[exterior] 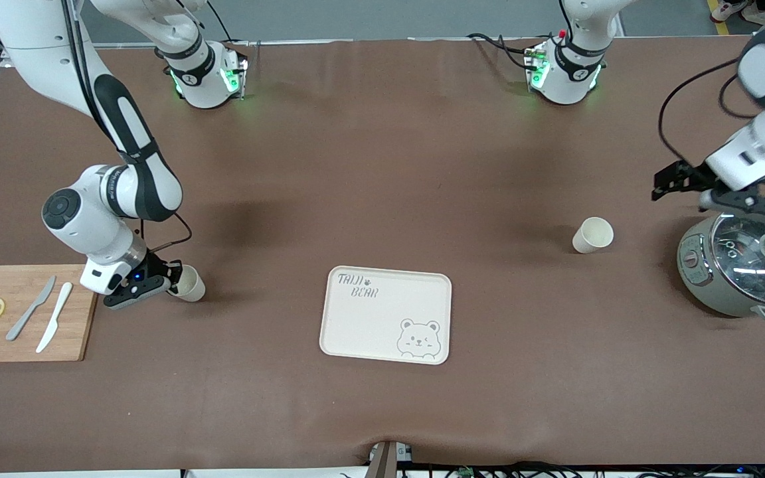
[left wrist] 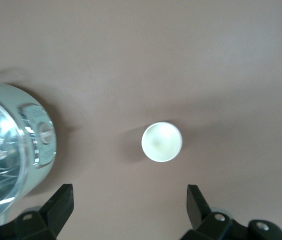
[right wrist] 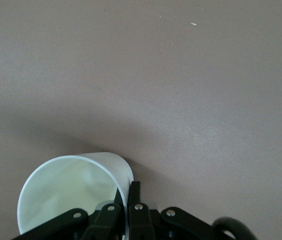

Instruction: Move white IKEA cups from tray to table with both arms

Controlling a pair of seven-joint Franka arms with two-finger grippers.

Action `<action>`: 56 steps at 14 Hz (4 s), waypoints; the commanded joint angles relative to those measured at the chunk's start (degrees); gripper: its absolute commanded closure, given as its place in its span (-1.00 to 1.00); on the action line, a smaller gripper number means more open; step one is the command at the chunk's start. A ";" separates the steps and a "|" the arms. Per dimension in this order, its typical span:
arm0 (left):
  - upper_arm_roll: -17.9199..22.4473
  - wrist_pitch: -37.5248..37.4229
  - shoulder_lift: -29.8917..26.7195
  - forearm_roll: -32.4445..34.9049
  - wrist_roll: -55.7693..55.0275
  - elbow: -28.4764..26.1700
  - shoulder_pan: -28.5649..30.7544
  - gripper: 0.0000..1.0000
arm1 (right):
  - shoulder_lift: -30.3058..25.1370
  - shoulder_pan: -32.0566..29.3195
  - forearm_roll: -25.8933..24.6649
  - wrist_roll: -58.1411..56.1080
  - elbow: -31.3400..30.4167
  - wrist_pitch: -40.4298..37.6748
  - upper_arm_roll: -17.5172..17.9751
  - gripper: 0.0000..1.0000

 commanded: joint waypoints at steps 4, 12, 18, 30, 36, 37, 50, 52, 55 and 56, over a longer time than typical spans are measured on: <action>-3.02 -12.33 6.39 0.21 -9.00 26.21 0.07 -1.00 | -1.23 -1.06 0.27 -2.15 -0.04 -0.10 0.32 -1.00; -3.55 -20.41 8.07 -0.49 -15.05 37.91 -0.89 -1.00 | -6.07 -7.04 -0.26 2.38 29.34 -48.90 -0.38 -1.00; -5.57 -22.45 7.28 -0.32 -20.95 38.98 -1.16 -1.00 | -13.26 -5.99 -3.86 21.56 34.16 -58.20 -0.64 -1.00; 20.79 -26.32 9.39 3.11 -20.51 43.55 -33.06 -1.00 | -35.78 -5.20 -11.86 25.44 17.63 -60.05 -0.55 -1.00; 20.09 -27.02 8.78 4.95 -19.11 43.47 -32.54 -1.00 | -35.51 -4.85 -12.74 28.24 18.07 -60.40 -0.47 -1.00; 20.09 -27.02 8.69 4.69 -19.19 43.38 -32.45 -1.00 | -35.51 -4.33 -13.00 29.21 18.07 -60.49 -0.29 -1.00; 17.54 -38.70 6.93 8.82 -16.03 43.20 -33.58 -1.00 | -33.23 -4.06 -13.88 28.78 20.70 -60.66 -0.47 -1.00; 17.63 -40.02 6.93 8.82 -16.03 43.20 -33.68 -1.00 | -33.14 -3.27 -13.80 28.78 21.05 -60.66 -0.38 -1.00; 17.28 -40.21 6.93 8.38 -16.12 43.11 -33.77 -1.00 | -33.23 -3.09 -13.80 28.78 22.20 -60.75 -0.47 -1.00; 17.28 -40.21 6.93 8.30 -16.03 43.11 -33.77 -1.00 | -33.14 -3.18 -13.88 28.78 22.28 -61.36 -0.47 -1.00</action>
